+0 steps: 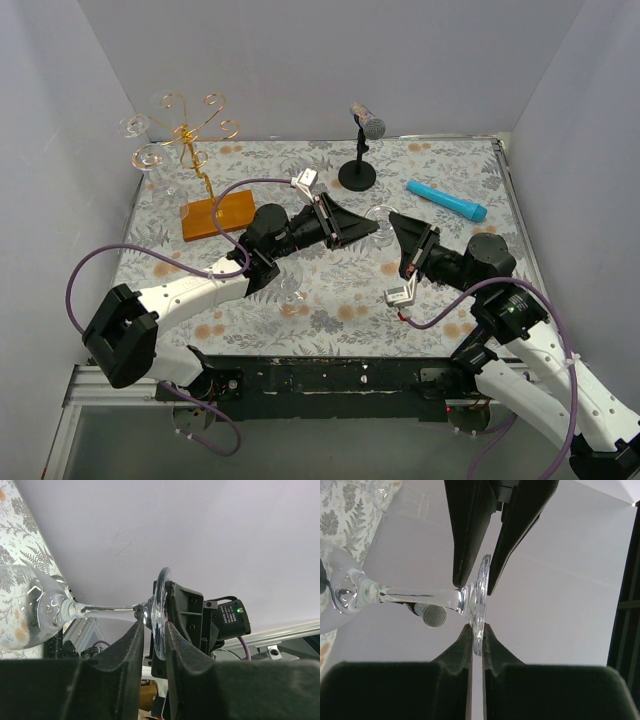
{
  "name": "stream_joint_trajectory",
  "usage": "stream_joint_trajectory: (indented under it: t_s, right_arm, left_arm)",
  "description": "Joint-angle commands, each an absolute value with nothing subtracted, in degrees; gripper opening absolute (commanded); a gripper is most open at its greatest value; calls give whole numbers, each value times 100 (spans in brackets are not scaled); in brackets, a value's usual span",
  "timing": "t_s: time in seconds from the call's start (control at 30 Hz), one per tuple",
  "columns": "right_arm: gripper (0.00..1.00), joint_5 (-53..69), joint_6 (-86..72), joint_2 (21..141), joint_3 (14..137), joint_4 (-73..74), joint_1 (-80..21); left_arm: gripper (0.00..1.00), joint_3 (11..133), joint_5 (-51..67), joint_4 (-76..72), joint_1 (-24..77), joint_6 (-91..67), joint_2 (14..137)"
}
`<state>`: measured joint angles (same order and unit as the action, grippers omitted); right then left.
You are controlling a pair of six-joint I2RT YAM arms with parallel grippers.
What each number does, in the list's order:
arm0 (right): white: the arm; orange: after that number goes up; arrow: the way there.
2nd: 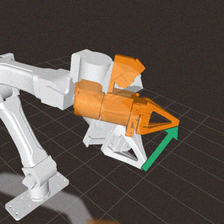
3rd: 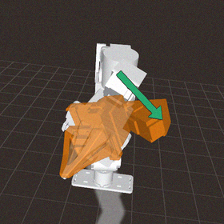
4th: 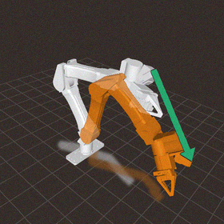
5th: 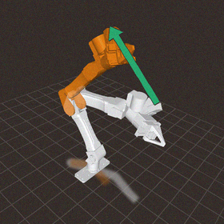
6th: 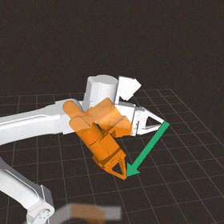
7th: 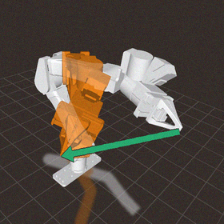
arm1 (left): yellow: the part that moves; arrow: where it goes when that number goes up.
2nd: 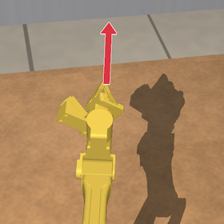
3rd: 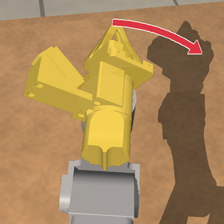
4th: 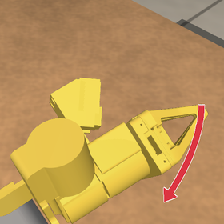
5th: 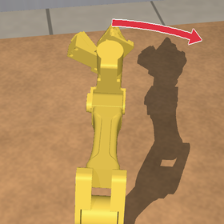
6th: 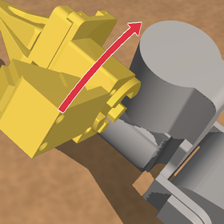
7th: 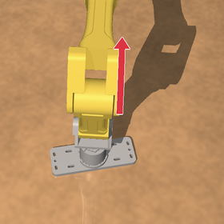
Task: Place the wine glass upside down on the wine glass rack
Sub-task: Turn the wine glass upside down at the wine rack.
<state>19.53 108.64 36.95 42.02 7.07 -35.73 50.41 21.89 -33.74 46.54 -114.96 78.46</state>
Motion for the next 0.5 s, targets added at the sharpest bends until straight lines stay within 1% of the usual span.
stream_joint_trajectory:
  t_s: [0.0, 0.03, 0.07, 0.23, 0.37, 0.47]
  right_arm:
    - [1, 1995, 11004, 3595, 4175, -149, -3683]
    - [1, 1995, 11004, 3586, 4157, -149, -3691]
    - [1, 2004, 11004, 3577, 4149, -149, -3700]
    - [2, 2039, 11065, 3463, 4034, -149, -3735]
    - [25, 2127, 11030, 3384, 3973, -141, -3744]
    - [37, 2145, 11013, 3349, 3946, -149, -3735]
  left_arm:
    - [13, 5230, 2355, -3551, 4641, -12208, 7796]
    - [6, 5203, 2364, -3577, 4641, -12199, 7778]
    - [0, 5186, 2364, -3586, 4649, -12191, 7761]
    - [0, 5063, 2259, -3603, 4649, -12015, 7620]
    - [0, 5010, 2110, -3481, 4649, -11769, 7436]
    - [0, 4966, 1960, -3332, 4632, -11611, 7252]
